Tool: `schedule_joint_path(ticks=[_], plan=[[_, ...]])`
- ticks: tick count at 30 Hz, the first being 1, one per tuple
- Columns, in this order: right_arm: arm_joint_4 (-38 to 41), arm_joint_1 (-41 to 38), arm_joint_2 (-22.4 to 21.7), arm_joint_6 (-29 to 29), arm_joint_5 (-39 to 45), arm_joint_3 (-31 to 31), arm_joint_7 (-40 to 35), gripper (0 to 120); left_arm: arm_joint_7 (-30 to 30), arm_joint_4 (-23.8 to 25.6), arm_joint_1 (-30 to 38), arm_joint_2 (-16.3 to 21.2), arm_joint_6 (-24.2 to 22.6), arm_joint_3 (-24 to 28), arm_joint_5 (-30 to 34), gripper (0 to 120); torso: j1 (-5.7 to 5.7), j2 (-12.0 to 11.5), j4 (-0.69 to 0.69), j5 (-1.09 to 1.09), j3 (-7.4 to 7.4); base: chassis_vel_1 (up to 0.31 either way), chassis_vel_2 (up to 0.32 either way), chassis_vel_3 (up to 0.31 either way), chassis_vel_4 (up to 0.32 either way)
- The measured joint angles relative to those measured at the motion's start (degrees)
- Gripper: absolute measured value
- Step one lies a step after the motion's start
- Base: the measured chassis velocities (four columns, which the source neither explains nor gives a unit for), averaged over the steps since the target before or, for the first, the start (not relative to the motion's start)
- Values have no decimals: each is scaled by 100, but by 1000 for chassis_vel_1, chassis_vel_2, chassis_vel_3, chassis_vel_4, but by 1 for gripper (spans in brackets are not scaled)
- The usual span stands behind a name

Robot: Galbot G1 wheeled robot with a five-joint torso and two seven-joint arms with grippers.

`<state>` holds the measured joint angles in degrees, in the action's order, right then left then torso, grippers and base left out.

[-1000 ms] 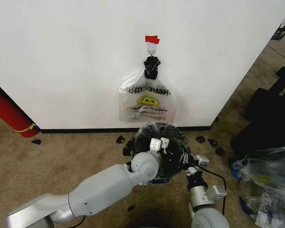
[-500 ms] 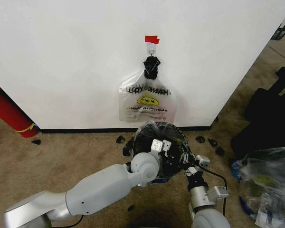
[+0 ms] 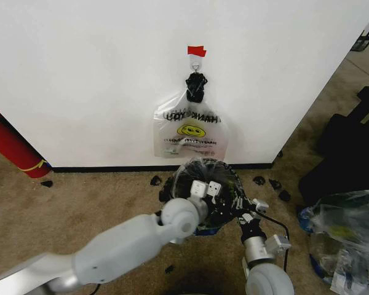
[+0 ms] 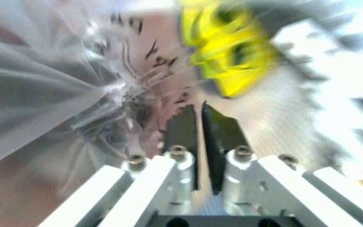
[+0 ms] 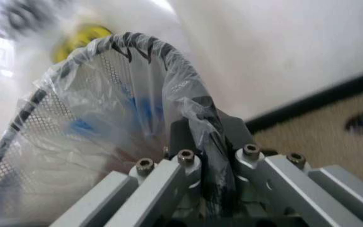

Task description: Pick up the garbage bag from the wall and place it over the trash bin.

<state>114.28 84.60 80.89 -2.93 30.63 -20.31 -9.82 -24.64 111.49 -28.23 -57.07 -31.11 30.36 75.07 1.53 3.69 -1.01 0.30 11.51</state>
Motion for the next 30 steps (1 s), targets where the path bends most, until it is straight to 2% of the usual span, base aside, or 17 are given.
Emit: schedule_joint_path(ticks=[4,7,8,10,12,14,15,16,17,18,20,22,23,24,26,28,30], plan=[[-190,-170,-8,128,322,-11,-94,0,250,432,-33,299,285,-252,209,23,0,0,-1,1,0,0,0,0,0],[-232,-249,20,302,541,22,-217,0,148,918,-237,468,556,-762,378,36,0,0,-6,2,0,0,0,0,0],[-232,-249,20,302,541,22,-217,0,148,918,-237,468,556,-762,378,36,0,0,-6,2,0,0,0,0,0],[-175,-240,29,470,724,26,-326,0,92,1308,-613,740,689,-1425,289,43,0,0,-6,2,0,0,0,0,0],[-107,-202,22,608,954,5,-432,0,121,1697,-1231,1102,841,-2227,4,44,0,0,-3,2,-1,0,0,0,0],[-65,-178,12,724,1170,-22,-544,0,175,1971,-1825,1377,1033,-2664,-380,46,0,0,0,2,-1,0,0,0,0],[-24,-151,21,809,1324,-64,-636,0,223,2126,-2311,1508,1205,-2920,-819,49,-1,0,4,0,-1,0,0,0,0],[-24,-151,21,809,1324,-64,-636,0,223,2126,-2311,1508,1205,-2920,-819,49,-1,0,4,0,-1,0,0,0,0],[44,-79,67,862,1435,-144,-750,0,287,2204,-2722,1560,1412,-3091,-1314,53,0,0,3,2,-1,0,0,0,0],[81,-59,94,902,1509,-180,-866,0,333,2261,-3145,1550,1612,-3315,-1774,57,-1,0,-9,5,-1,0,0,0,0],[110,-98,110,1004,1649,-177,-1039,0,374,2351,-4058,1367,1962,-3806,-2526,65,-1,0,-6,-2,-1,0,0,0,0],[116,-179,97,1100,1779,-99,-1134,0,382,2408,-4844,1050,2312,-4304,-3154,74,-1,0,-3,5,-1,0,0,0,0],[116,-179,97,1100,1779,-99,-1134,0,382,2408,-4844,1050,2312,-4304,-3154,74,-1,0,-3,5,-1,0,0,0,0],[104,-231,81,1134,1822,-60,-1146,0,375,2410,-5151,873,2481,-4535,-3444,78,-1,1,1,0,-1,0,0,0,0],[35,-338,34,1239,1950,-6,-1164,0,350,2400,-5666,497,2819,-4975,-3929,86,-1,0,-2,2,-2,0,0,0,0],[-49,-451,-4,1319,2063,53,-1168,0,324,2393,-6031,143,3032,-5394,-4109,94,-1,1,-5,-1,-1,0,0,0,0],[-92,-511,-24,1354,2109,84,-1140,0,318,2397,-6170,27,3067,-5563,-4123,94,-1,1,-4,0,-1,0,0,0,0]])
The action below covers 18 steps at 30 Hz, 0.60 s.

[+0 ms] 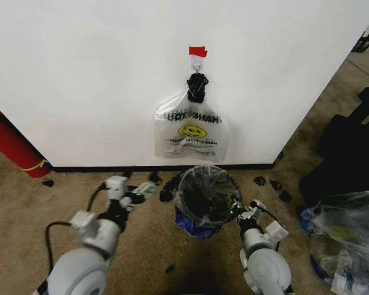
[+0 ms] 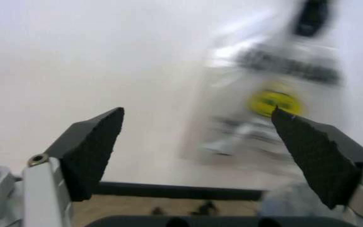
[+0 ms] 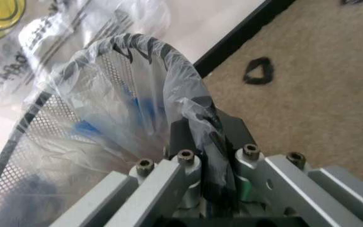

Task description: Pick up the garbage bag from the wall and place it over the trash bin.

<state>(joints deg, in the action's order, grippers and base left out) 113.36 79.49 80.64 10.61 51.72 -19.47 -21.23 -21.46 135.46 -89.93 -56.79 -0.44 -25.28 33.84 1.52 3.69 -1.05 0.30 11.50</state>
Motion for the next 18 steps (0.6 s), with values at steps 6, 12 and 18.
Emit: schedule_joint_path(ticks=[6,12,18], plan=[[-519,-478,-53,121,101,275,285,0,154,-38,-860,-667,444,-763,-266,98,0,0,1,1,0,0,0,0,0],[-873,-712,-36,130,34,466,332,0,247,-99,-1183,-1249,759,-737,-827,99,0,0,3,0,0,0,0,0,0],[-946,-759,-62,183,24,507,340,1,224,-88,-1181,-1471,764,-518,-1062,99,0,0,-1,2,0,0,0,0,0]])
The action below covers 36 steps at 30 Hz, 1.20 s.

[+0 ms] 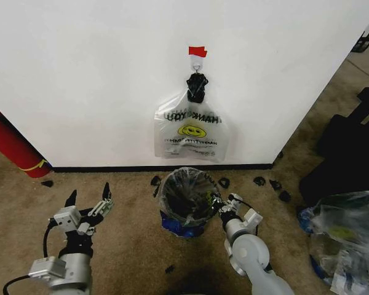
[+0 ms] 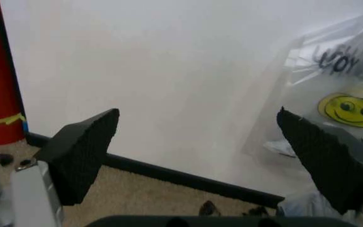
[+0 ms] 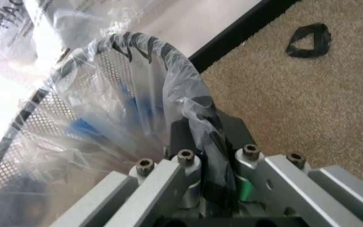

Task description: Pick up the garbage bag from the wall and place it over the trash bin.

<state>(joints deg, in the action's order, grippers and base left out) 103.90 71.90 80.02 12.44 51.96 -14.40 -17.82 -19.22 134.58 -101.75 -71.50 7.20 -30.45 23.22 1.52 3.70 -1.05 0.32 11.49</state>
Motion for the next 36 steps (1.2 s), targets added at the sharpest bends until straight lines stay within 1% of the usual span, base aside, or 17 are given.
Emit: schedule_joint_path(ticks=[2,4,5,6,11,12,13,15,18,19,20,26,31,36], plan=[[-10,23,-2,18,-7,-2,32,9,-9,2,15,19,-31,38,-11,99,0,0,0,-1,0,0,0,0,0],[-1,63,-2,29,-14,-8,60,19,-20,8,21,36,-62,58,-11,99,0,0,1,-2,1,0,0,0,0],[12,84,-7,34,-15,-9,73,22,-22,14,22,39,-70,68,-11,99,0,0,1,-2,1,0,0,0,0],[12,84,-7,34,-15,-9,73,22,-22,14,22,39,-70,68,-11,99,0,0,1,-2,1,0,0,0,0],[145,181,-47,36,-24,-47,170,42,-39,41,43,34,-119,193,-51,99,1,0,2,-2,2,0,0,0,0],[145,181,-47,36,-24,-47,170,42,-39,41,43,34,-119,193,-51,99,1,0,2,-2,2,0,0,0,0],[169,197,-58,34,-25,-52,189,46,-41,43,49,30,-123,225,-71,99,1,0,2,-1,2,0,0,0,0],[251,250,-95,24,-29,-84,267,57,-45,46,71,14,-144,334,-135,99,1,0,2,-1,2,0,0,0,0],[305,307,-129,17,-30,-127,386,69,-47,46,97,1,-164,420,-180,99,1,0,2,-2,2,0,0,0,0],[313,322,-137,13,-30,-138,433,72,-48,45,100,-1,-171,429,-184,99,1,0,2,-1,1,0,0,0,0],[313,322,-137,13,-30,-138,433,72,-48,45,100,-1,-171,429,-184,99,1,0,2,-1,1,0,0,0,0],[207,335,-155,-1,114,-180,729,98,-49,51,96,18,-197,431,-206,99,1,0,2,-1,1,0,0,0,0],[72,309,-154,-9,271,-202,981,100,-49,90,77,28,-214,432,-244,99,1,0,2,-1,1,0,0,0,0],[18,321,-159,-29,286,-204,1147,100,-49,115,73,26,-232,431,-276,99,1,0,2,-1,1,0,0,0,0]])
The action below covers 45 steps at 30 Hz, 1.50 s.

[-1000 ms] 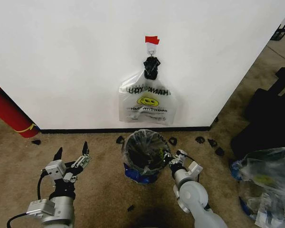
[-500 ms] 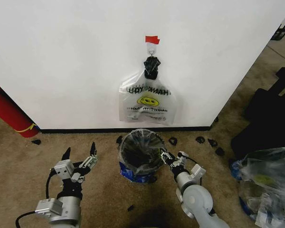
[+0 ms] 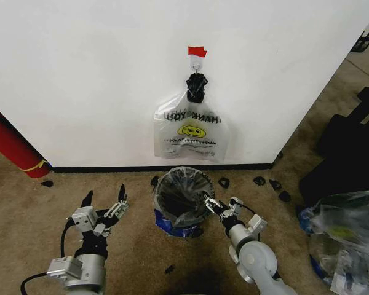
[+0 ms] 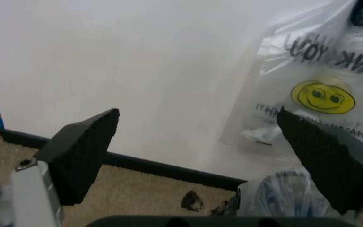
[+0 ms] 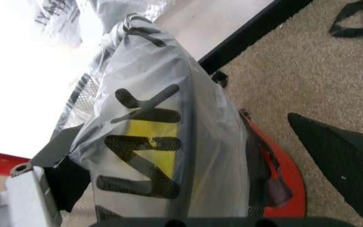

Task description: Pick up the garbage bag from the wall and place it over the trash bin.

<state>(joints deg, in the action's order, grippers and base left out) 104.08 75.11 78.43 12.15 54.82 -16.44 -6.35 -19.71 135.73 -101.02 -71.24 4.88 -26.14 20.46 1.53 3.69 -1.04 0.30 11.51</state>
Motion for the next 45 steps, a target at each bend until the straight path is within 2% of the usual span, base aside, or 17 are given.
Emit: schedule_joint_path(ticks=[13,19,21,26,27,31,33,37,45], plan=[[-129,63,-57,-309,-337,5,577,100,4,39,-50,-33,5,114,-182,99,0,0,0,0,0,0,0,0,0],[-228,106,-95,-764,-809,-9,1047,100,7,71,-100,-44,19,126,-259,99,0,0,0,-1,0,0,0,0,0],[-77,226,-105,-1229,-1399,-52,1118,100,18,46,-105,-59,61,173,-344,99,0,0,0,-1,0,0,0,0,0],[935,976,-43,-2372,-3340,-437,704,100,76,-182,-73,-97,326,384,-562,100,0,0,1,0,-1,0,0,0,0],[935,976,-43,-2372,-3340,-437,704,100,76,-182,-73,-97,326,384,-562,100,0,0,1,0,-1,0,0,0,0],[1546,1951,50,-3177,-4441,-1059,311,100,33,-672,98,-160,942,551,-1293,100,0,0,-1,0,-1,0,0,0,0],[1776,2415,124,-3440,-4618,-1244,240,100,45,-866,141,-165,1227,598,-1548,100,0,0,-1,1,-1,0,0,0,0],[2151,3038,251,-3848,-4679,-1465,231,100,111,-946,132,-169,1482,642,-1801,100,-1,0,-2,0,-2,0,0,0,0],[2705,3841,605,-4231,-4491,-1756,479,100,205,-823,-47,-171,1614,354,-1789,100,-1,0,0,1,-1,0,0,0,0]])
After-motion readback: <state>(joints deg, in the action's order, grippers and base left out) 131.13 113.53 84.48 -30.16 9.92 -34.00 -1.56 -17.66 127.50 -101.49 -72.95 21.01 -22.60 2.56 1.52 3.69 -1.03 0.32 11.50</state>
